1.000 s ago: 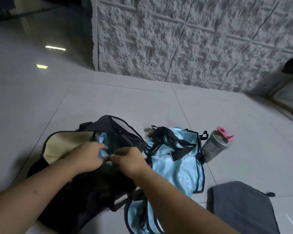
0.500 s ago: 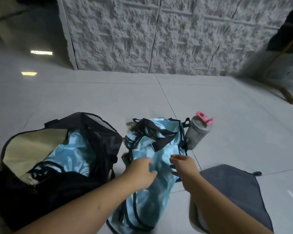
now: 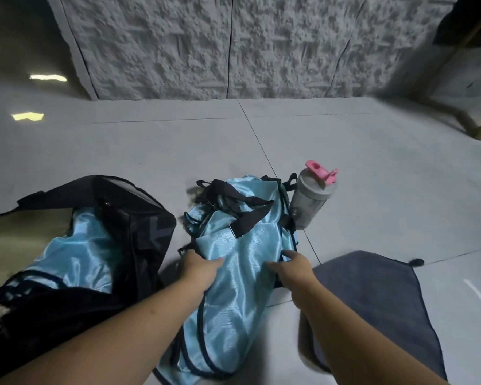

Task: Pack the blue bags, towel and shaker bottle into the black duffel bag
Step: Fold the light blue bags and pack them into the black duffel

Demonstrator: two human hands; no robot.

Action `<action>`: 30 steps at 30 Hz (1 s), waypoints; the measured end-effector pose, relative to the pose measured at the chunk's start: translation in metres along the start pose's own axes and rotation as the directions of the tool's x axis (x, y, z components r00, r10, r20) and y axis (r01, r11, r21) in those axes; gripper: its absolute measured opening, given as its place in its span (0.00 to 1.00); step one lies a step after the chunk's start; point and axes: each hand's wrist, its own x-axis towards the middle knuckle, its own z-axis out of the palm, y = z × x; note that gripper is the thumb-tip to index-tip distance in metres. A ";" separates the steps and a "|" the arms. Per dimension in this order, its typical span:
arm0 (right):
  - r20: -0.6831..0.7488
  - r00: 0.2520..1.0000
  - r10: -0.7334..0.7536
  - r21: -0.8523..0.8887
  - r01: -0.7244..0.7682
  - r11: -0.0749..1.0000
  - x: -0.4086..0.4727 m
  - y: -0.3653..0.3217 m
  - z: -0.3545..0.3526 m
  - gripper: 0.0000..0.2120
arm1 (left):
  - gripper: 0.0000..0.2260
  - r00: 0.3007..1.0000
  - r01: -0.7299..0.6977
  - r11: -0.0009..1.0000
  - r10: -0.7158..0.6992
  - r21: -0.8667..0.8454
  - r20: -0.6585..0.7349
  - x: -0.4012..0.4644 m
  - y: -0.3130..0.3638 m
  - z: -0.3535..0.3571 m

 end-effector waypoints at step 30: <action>-0.017 0.955 -0.298 -0.049 0.296 0.954 0.003 -0.007 0.012 0.22 | 0.05 0.961 -0.242 0.943 0.265 -0.228 0.076 -0.005 0.001 -0.033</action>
